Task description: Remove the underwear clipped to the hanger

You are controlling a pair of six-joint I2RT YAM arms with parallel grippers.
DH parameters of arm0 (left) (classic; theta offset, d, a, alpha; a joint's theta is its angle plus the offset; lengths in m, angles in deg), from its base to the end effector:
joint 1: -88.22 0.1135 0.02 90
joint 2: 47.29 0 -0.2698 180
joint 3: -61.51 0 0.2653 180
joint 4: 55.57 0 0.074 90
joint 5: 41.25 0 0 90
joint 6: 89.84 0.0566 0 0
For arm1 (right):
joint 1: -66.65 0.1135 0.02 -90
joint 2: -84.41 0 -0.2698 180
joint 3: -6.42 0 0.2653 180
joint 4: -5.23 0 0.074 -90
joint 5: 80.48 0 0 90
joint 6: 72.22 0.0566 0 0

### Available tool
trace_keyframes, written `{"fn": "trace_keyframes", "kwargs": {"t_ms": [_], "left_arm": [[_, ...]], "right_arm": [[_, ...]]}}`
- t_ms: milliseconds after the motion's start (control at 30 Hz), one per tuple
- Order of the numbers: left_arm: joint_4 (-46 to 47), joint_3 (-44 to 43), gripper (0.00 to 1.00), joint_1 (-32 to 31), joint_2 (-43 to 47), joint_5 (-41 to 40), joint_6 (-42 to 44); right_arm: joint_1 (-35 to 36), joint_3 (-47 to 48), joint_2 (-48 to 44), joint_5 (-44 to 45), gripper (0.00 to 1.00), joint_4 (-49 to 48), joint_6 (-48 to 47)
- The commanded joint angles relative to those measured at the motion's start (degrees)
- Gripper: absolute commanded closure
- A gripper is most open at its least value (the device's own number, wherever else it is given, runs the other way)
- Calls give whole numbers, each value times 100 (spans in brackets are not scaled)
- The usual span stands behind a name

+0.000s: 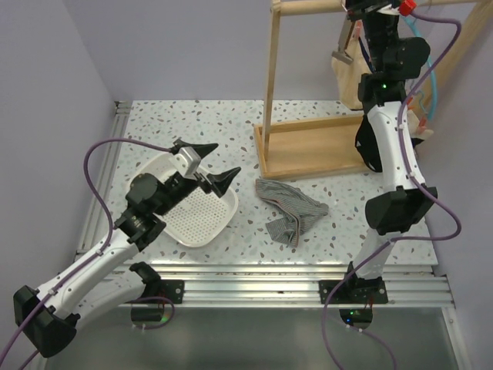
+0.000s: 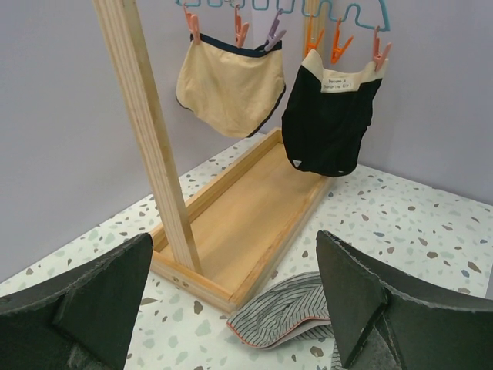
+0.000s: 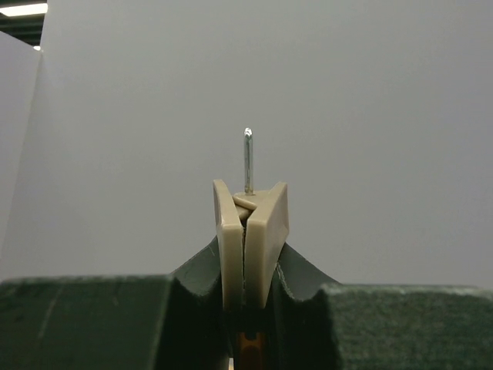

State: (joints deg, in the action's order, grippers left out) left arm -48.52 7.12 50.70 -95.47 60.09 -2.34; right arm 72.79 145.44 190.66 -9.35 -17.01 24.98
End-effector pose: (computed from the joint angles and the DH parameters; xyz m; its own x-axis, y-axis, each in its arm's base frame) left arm 0.1756 -0.1488 0.3730 0.1491 -0.1684 -0.9744 0.7562 0.6544 0.0026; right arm 0.3875 0.0601 0.6206 0.7723 0.2024 -0.6021 -0.3854 0.9027 -0.1910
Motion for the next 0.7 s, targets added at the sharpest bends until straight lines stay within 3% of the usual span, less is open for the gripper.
{"fn": "trace_keyframes", "kwargs": {"t_ms": [0, 333, 400, 433, 500, 533, 633, 667], "left_arm": [[387, 98, 10, 34, -24, 53, -57], [554, 142, 10, 34, -200, 159, -5], [616, 151, 10, 34, -226, 202, -13], [633, 151, 10, 34, -227, 220, -31], [677, 151, 10, 34, -253, 264, -22], [695, 151, 10, 34, -262, 273, -31], [721, 151, 10, 34, -279, 334, -48], [730, 159, 10, 34, -271, 352, -49]], "right_arm": [[108, -149, -96, 24, 100, -494, -193], [116, -712, -623, -73, 100, -380, -131], [108, -957, -729, -99, 89, -380, -131], [108, -1045, -842, -108, 72, -398, -131], [108, -1291, -957, -151, 57, -424, -158], [116, -1371, -1045, -160, 43, -424, -184], [116, -1634, -1229, -169, 26, -345, -289], [116, -1687, -1274, -178, 15, -249, -324]]}}
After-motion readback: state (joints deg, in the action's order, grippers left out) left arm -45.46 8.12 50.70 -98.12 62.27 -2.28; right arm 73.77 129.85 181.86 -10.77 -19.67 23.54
